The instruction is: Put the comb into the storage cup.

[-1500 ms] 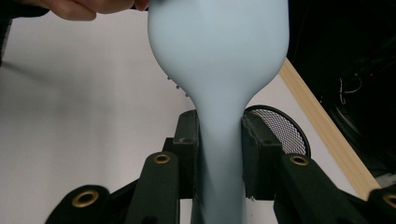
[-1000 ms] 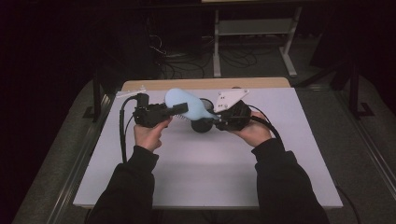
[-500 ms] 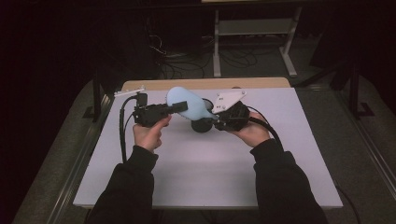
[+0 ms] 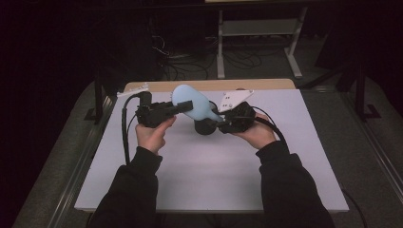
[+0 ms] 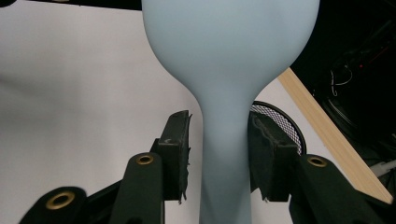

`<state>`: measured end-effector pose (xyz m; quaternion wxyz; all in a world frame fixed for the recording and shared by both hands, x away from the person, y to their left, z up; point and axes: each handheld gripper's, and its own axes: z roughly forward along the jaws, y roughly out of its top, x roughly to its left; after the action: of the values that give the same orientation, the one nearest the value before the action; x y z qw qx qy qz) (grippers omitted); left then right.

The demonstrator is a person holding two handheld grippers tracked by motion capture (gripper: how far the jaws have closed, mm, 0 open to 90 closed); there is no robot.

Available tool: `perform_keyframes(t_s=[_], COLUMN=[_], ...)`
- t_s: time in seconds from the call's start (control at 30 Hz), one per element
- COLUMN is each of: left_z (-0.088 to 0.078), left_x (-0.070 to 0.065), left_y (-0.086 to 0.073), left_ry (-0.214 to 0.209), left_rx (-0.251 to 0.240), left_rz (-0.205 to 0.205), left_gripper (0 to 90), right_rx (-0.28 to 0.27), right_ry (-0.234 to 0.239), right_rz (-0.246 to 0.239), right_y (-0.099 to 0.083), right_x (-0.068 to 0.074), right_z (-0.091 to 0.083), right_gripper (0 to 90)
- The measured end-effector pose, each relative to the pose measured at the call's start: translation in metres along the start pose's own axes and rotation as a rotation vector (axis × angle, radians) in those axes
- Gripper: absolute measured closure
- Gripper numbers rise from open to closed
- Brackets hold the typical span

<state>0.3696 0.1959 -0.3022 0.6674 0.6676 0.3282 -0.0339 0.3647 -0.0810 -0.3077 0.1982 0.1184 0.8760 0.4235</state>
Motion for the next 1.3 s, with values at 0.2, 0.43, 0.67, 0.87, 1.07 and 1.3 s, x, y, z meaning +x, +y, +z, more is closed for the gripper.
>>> perform_keyframes(t_s=[0.2, 0.43, 0.67, 0.87, 1.07, 1.3], left_z=[0.002, 0.003, 0.001, -0.001, -0.001, -0.002], left_x=[-0.004, -0.005, -0.003, -0.003, -0.003, -0.004], left_y=[0.004, 0.008, 0.01, 0.014, 0.018, 0.024], left_ry=[0.02, 0.034, 0.052, 0.065, 0.072, 0.076], left_rx=[0.016, 0.022, 0.019, 0.019, 0.022, 0.023], left_rz=[0.04, 0.053, 0.057, 0.069, 0.077, 0.093], left_gripper=[58.5, 58.4, 58.4, 58.3, 58.2, 58.2], right_rx=[-0.006, -0.012, -0.016, -0.01, -0.017, -0.021], right_ry=[0.001, -0.005, -0.017, -0.041, -0.045, -0.051], right_rz=[0.044, 0.112, 0.174, 0.218, 0.248, 0.297], right_y=[-0.002, -0.008, -0.016, -0.023, -0.032, -0.046], right_x=[-0.003, -0.01, -0.015, -0.019, -0.022, -0.025], right_z=[-0.001, -0.003, -0.007, -0.011, -0.017, -0.025], right_gripper=[43.3, 26.1, 12.6, 0.0, 0.0, 0.0])
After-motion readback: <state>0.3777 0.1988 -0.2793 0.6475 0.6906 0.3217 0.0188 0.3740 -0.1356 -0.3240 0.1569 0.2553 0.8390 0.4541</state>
